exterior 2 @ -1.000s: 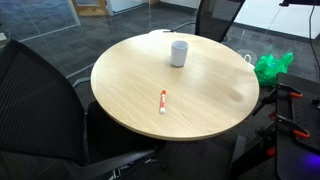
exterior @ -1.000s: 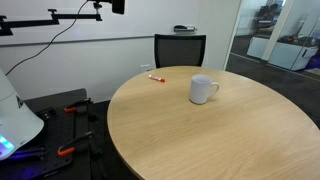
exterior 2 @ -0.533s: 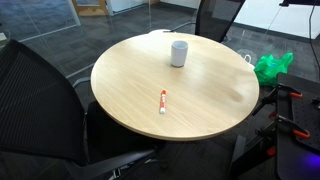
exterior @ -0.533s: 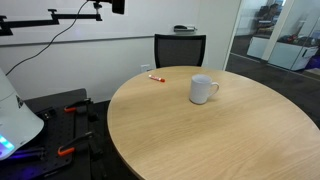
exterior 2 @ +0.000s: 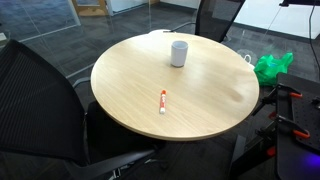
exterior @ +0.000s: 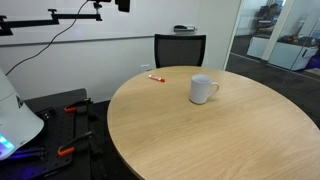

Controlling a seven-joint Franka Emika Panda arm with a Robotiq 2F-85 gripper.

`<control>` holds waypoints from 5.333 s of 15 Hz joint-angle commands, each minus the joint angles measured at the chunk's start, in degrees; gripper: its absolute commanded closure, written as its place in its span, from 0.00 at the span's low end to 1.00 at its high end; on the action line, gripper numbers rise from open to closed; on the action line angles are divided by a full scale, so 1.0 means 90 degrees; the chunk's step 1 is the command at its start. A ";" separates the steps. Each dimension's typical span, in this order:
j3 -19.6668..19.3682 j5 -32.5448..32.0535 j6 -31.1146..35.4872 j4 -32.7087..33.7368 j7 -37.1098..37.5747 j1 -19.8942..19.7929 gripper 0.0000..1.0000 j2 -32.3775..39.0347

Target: Put the marker inside the cup

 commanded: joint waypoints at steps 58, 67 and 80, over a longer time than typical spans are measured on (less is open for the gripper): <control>0.1845 -0.0613 0.7274 0.1148 0.8391 0.2440 0.00 0.5524; 0.1614 0.0350 0.7258 0.1838 0.8271 0.2767 0.00 0.6568; 0.0607 0.0076 0.6523 0.2018 0.9568 0.3640 0.00 0.6670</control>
